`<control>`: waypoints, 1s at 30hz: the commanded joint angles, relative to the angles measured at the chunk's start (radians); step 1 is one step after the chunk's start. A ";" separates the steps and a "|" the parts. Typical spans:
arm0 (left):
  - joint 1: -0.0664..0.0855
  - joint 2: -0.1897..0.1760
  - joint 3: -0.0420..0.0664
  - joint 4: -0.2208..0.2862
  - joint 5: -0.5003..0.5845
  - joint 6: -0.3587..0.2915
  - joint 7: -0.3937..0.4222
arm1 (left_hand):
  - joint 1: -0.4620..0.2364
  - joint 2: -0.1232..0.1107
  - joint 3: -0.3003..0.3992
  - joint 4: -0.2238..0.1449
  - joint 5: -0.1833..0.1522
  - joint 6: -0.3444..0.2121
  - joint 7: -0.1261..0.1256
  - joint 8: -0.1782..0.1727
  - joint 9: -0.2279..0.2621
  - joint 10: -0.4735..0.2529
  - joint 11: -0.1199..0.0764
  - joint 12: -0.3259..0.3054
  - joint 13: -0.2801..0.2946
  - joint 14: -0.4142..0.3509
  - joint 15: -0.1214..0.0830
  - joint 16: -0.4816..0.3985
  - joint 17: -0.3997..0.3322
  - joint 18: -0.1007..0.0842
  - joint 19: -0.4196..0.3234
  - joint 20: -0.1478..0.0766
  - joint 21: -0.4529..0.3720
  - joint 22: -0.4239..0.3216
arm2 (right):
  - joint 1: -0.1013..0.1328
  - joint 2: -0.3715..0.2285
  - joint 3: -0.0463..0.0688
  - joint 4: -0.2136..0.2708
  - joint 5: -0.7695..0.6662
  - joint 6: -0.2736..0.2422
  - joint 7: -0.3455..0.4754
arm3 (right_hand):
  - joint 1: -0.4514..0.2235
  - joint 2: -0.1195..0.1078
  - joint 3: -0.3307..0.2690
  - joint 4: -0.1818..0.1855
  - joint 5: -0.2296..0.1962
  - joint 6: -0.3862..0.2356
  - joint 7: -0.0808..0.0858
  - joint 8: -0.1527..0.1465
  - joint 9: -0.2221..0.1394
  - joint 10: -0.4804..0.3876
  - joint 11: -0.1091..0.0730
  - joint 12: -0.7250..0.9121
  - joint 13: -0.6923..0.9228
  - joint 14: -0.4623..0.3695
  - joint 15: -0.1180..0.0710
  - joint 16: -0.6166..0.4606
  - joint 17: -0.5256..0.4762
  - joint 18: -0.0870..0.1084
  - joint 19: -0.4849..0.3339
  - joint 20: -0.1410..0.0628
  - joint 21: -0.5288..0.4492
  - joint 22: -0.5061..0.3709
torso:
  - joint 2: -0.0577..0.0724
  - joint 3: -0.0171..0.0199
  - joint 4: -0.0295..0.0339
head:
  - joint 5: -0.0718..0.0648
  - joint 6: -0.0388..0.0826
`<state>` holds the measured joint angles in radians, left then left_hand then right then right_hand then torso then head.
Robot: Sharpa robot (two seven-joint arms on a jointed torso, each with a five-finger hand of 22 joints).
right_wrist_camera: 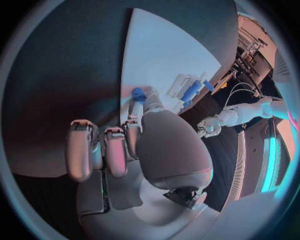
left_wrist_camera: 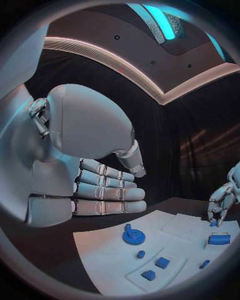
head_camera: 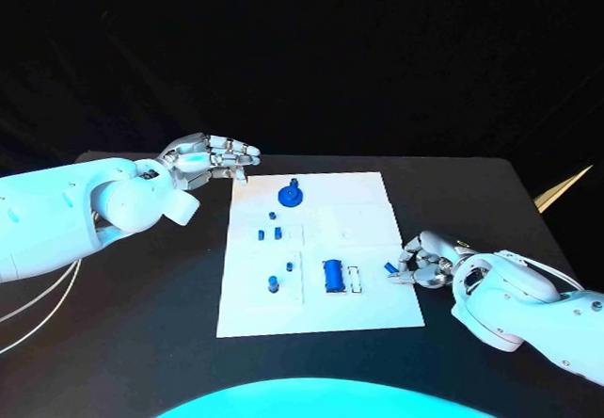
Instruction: Assemble the parts on the task board
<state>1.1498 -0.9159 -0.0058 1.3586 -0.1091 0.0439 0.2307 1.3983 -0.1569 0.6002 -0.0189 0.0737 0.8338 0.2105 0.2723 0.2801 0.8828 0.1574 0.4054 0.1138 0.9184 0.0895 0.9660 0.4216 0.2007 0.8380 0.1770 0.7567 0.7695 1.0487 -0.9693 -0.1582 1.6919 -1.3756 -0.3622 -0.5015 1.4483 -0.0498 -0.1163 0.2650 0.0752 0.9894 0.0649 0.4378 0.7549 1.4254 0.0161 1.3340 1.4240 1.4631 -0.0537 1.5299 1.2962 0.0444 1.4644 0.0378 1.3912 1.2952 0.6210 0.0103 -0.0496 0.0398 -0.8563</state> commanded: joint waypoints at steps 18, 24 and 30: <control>0.000 -0.001 0.001 0.003 0.001 0.004 -0.002 | -0.016 -0.001 -0.027 0.019 0.024 -0.013 0.020 -0.022 0.009 -0.007 0.008 -0.009 -0.011 0.005 0.000 -0.003 -0.010 -0.017 0.006 0.004 -0.017 -0.012 | 0.004 -0.023 -0.013 0.106 0.063 -0.067 -0.011 | -0.086 -0.082 0.613 -0.099 0.001 0.017 0.000 -0.069 -0.166 0.029 -0.028 -0.032 -0.013 0.096 -0.021 0.012 0.220 -0.018 0.077 -0.008 0.032 0.240 | 0.000 0.0001 -0.0007 | -0.001 0.004; 0.000 0.000 0.001 0.004 0.001 0.004 -0.002 | -0.016 -0.001 -0.027 0.019 0.024 -0.013 0.020 -0.022 0.009 -0.007 0.008 -0.009 -0.011 0.005 0.000 -0.003 -0.010 -0.017 0.006 0.004 -0.017 -0.012 | 0.022 -0.014 -0.012 0.150 0.143 -0.072 -0.004 | -0.154 -0.089 0.667 -0.122 -0.001 0.013 0.001 -0.061 -0.156 0.031 -0.027 -0.030 -0.011 0.096 -0.022 0.012 0.221 -0.019 0.078 -0.008 0.036 0.241 | 0.000 0.0004 0.0002 | -0.004 0.006; 0.000 0.001 0.001 0.004 0.001 0.005 -0.003 | -0.015 0.000 -0.026 0.018 0.025 -0.013 0.020 -0.023 0.009 -0.008 0.008 -0.009 -0.011 0.004 0.000 -0.003 -0.010 -0.017 0.007 0.004 -0.017 -0.012 | 0.027 0.006 -0.013 0.159 0.205 -0.062 -0.005 | -0.187 -0.092 0.684 -0.128 -0.002 0.011 0.002 -0.059 -0.152 0.032 -0.026 -0.031 -0.010 0.096 -0.021 0.012 0.220 -0.019 0.078 -0.007 0.035 0.241 | 0.000 -0.0002 -0.0009 | -0.005 0.004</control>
<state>1.1498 -0.9169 -0.0059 1.3595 -0.1091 0.0450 0.2272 1.3983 -0.1569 0.6002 -0.0189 0.0737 0.8338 0.2106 0.2723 0.2801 0.8828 0.1574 0.4055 0.1137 0.9184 0.0895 0.9660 0.4216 0.2007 0.8380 0.1770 0.7566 0.7690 1.0751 -0.9673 -0.1707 1.8490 -1.1824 -0.4286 -0.5072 1.2816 -0.1658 0.4868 0.1422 0.0463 0.9730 0.0774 0.3476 0.5640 1.4328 0.0053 1.3066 1.3143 1.4647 -0.0665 1.5300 1.2962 0.0444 1.4645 0.0375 1.4001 1.2952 0.6213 0.0103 -0.0500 0.0354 -0.8517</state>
